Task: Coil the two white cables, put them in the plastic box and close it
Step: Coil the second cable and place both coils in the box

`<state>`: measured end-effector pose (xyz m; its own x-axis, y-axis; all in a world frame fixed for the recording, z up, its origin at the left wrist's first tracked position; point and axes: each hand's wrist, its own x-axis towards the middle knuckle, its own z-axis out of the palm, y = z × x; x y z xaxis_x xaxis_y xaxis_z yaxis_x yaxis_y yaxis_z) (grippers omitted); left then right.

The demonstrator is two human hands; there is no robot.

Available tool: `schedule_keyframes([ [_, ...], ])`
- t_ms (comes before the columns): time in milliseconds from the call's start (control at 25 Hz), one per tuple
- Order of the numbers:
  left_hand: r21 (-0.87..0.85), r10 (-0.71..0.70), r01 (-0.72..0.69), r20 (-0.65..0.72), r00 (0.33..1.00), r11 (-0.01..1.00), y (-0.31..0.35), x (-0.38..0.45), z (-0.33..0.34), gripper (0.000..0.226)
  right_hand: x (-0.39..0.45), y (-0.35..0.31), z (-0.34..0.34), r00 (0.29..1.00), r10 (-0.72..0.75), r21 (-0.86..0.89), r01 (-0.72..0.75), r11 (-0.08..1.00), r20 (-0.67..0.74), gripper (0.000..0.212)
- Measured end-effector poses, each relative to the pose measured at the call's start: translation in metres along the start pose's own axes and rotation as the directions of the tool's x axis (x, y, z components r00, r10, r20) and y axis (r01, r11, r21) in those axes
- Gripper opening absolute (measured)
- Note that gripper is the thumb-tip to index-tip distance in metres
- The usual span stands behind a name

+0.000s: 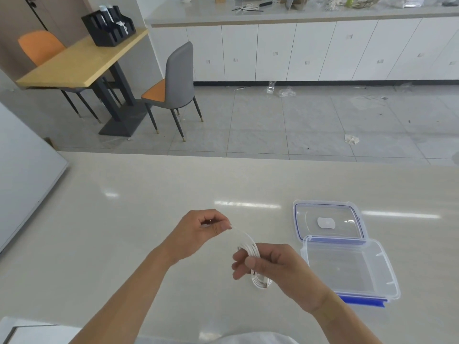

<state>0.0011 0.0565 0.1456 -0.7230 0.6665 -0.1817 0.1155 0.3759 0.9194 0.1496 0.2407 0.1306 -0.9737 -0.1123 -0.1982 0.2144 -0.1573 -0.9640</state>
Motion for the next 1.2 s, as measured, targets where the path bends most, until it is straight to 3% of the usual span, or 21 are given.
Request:
schedule_keyframes([
  [160, -0.224, -0.150, 0.125, -0.100, 0.984, 0.967, -0.023, -0.005, 0.034, 0.015, 0.004, -0.005, 0.004, 0.992, -0.065, 0.190, 0.085, 0.978, -0.106, 0.027],
  [280, -0.198, -0.157, 0.133, -0.115, 0.981, 0.971, -0.030, -0.015, 0.066, 0.018, 0.010, -0.005, 0.002, 0.967, -0.071, 0.318, 0.150, 0.936, -0.247, 0.027],
  [400, -0.097, -0.063, 0.051, -0.127, 0.990, 0.994, -0.026, -0.026, 0.085, 0.019, 0.015, -0.002, 0.000, 0.927, -0.051, 0.346, 0.188, 0.919, -0.371, 0.029],
  [520, 0.134, 0.031, -0.011, -0.146, 0.989, 0.991, -0.019, -0.031, 0.091, 0.018, 0.016, 0.003, 0.001, 0.889, -0.051, 0.238, 0.176, 0.955, -0.456, 0.034],
  [640, 0.406, 0.135, -0.052, -0.178, 0.975, 0.913, -0.010, -0.033, 0.087, 0.017, 0.015, 0.004, 0.005, 0.879, -0.079, 0.082, 0.132, 0.988, -0.470, 0.040],
  [760, 0.539, 0.244, -0.101, -0.200, 0.949, 0.836, -0.001, -0.034, 0.079, 0.012, 0.015, 0.004, 0.007, 0.894, -0.070, -0.014, 0.071, 0.997, -0.442, 0.042],
  [960, 0.402, 0.246, -0.146, -0.208, 0.947, 0.904, 0.006, -0.034, 0.069, 0.007, 0.013, 0.001, 0.004, 0.933, -0.038, -0.042, 0.025, 0.999, -0.358, 0.040],
  [1120, 0.157, 0.165, -0.132, -0.219, 0.962, 0.979, 0.008, -0.035, 0.070, 0.018, 0.010, 0.002, 0.000, 0.955, 0.007, 0.160, 0.042, 0.986, -0.295, 0.041],
  [1200, 0.116, 0.164, -0.137, -0.266, 0.950, 0.984, 0.008, -0.037, 0.075, 0.031, 0.008, 0.001, -0.001, 0.967, 0.011, 0.260, 0.057, 0.964, -0.254, 0.045],
])
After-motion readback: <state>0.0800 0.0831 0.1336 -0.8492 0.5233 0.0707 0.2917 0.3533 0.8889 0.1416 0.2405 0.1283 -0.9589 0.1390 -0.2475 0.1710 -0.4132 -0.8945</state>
